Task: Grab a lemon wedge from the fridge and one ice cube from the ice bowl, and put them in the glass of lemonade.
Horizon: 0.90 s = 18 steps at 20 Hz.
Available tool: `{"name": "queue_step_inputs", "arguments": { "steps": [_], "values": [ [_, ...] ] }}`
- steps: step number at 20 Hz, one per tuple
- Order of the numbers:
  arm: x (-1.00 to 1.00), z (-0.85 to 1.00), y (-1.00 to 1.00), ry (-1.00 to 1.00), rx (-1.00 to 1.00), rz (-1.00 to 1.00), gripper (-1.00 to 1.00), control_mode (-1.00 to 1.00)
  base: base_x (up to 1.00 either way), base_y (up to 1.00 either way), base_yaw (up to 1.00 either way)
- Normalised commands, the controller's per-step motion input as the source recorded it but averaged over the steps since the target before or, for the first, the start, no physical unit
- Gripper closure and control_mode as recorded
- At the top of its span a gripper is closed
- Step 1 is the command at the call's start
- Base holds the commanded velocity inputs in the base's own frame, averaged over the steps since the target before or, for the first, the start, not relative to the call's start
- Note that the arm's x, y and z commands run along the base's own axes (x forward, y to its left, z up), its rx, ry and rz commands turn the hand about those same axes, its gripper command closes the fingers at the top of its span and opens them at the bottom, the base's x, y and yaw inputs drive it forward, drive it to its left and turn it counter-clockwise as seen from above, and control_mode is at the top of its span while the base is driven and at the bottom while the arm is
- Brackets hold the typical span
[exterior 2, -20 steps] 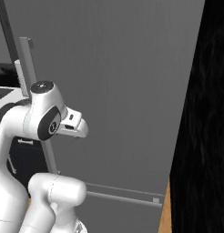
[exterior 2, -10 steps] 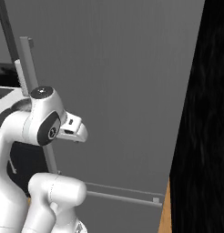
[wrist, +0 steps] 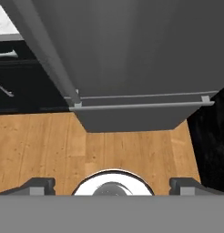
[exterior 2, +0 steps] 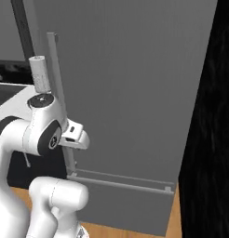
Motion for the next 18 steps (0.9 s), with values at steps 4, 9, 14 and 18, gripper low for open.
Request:
{"name": "queue_step_inputs", "arguments": {
  "steps": [4, 9, 14, 18],
  "values": [
    [0.0, 0.0, 0.0, 0.0, 0.0, 0.0, -1.0, 1.0, 0.0, 1.0, 0.0],
    [0.0, 0.0, 0.0, 0.0, 0.0, 0.0, -1.0, 1.0, 0.06, 1.0, -0.06],
    [0.0, 0.0, 0.0, 0.0, 0.0, 0.0, -1.0, 1.0, 0.22, 0.82, -0.19],
    [0.0, 0.0, 0.0, 0.0, 0.0, 0.0, -1.0, 1.0, 0.38, 0.16, -0.25]
  ]
}}
